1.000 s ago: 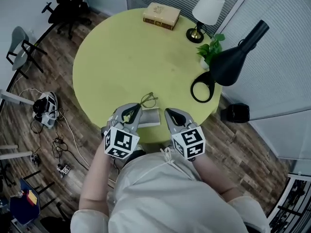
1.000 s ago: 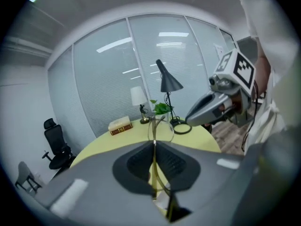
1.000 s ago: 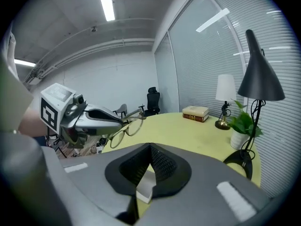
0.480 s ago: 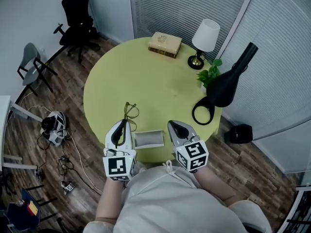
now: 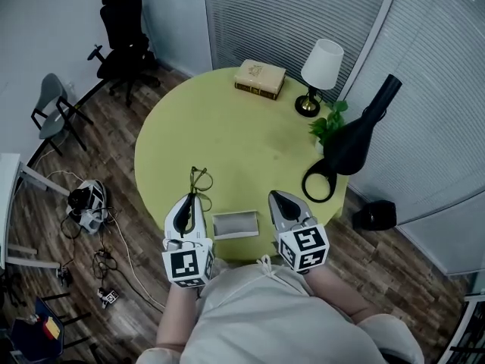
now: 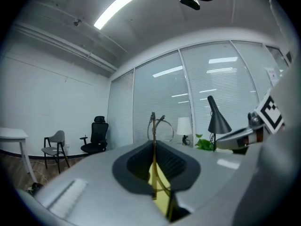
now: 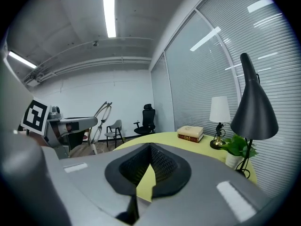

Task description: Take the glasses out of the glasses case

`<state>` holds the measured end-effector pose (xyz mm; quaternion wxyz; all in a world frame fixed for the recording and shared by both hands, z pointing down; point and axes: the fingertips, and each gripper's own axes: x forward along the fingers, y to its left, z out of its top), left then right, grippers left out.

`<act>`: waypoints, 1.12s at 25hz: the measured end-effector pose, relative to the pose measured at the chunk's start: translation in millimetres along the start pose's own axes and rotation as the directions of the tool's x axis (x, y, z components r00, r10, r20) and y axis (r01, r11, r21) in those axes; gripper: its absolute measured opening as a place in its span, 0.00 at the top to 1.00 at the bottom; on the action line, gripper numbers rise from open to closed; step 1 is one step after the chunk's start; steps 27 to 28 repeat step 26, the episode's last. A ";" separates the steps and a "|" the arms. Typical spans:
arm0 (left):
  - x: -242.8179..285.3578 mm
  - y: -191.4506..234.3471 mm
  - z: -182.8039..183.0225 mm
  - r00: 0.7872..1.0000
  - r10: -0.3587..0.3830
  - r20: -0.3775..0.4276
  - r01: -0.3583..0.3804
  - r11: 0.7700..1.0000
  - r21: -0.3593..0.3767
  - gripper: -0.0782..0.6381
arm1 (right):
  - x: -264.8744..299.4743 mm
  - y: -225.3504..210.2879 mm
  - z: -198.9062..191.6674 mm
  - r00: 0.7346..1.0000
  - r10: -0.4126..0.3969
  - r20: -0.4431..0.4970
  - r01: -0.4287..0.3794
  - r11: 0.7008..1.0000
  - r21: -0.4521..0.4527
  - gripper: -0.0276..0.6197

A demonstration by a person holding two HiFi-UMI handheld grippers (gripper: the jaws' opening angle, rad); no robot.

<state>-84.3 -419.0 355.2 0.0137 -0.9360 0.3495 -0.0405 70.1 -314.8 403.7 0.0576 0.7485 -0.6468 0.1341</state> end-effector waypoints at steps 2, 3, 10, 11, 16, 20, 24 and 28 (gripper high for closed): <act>0.1 0.5 -0.9 1.000 -0.001 -0.005 0.001 1.000 -0.004 0.87 | 0.6 2.3 -1.4 1.000 0.006 -0.007 -0.006 1.000 -0.008 0.96; 0.4 0.0 -1.7 1.000 -0.002 -0.007 0.002 1.000 -0.004 0.87 | 0.8 2.8 -2.6 1.000 0.009 -0.010 -0.009 1.000 -0.009 0.96; 4.3 -7.8 -3.1 1.000 -0.019 -0.015 0.020 1.000 0.020 0.87 | -0.2 1.2 -6.7 1.000 0.006 -0.023 -0.006 1.000 -0.016 0.96; 4.7 -7.9 -2.6 1.000 -0.021 -0.014 0.021 1.000 0.019 0.87 | -0.3 1.0 -7.3 1.000 0.004 -0.025 -0.004 1.000 -0.016 0.96; 4.2 -10.7 -3.3 1.000 -0.022 -0.019 0.023 1.000 0.021 0.87 | -1.5 -0.4 -10.5 0.999 0.001 -0.033 -0.002 1.000 -0.016 0.96; 3.5 -15.5 -5.1 0.999 -0.033 -0.024 0.034 0.999 0.020 0.87 | -3.1 -1.2 -12.1 0.999 -0.013 -0.031 0.013 1.000 -0.013 0.96; 3.9 -17.8 -5.7 0.999 -0.039 -0.024 0.040 0.999 0.015 0.87 | -2.3 0.5 -14.5 0.999 -0.012 -0.036 0.011 1.000 -0.013 0.96; 5.3 -18.4 -6.0 0.999 -0.041 -0.024 0.042 0.999 0.012 0.87 | -1.3 0.8 -15.0 0.999 -0.009 -0.038 0.009 1.000 -0.014 0.96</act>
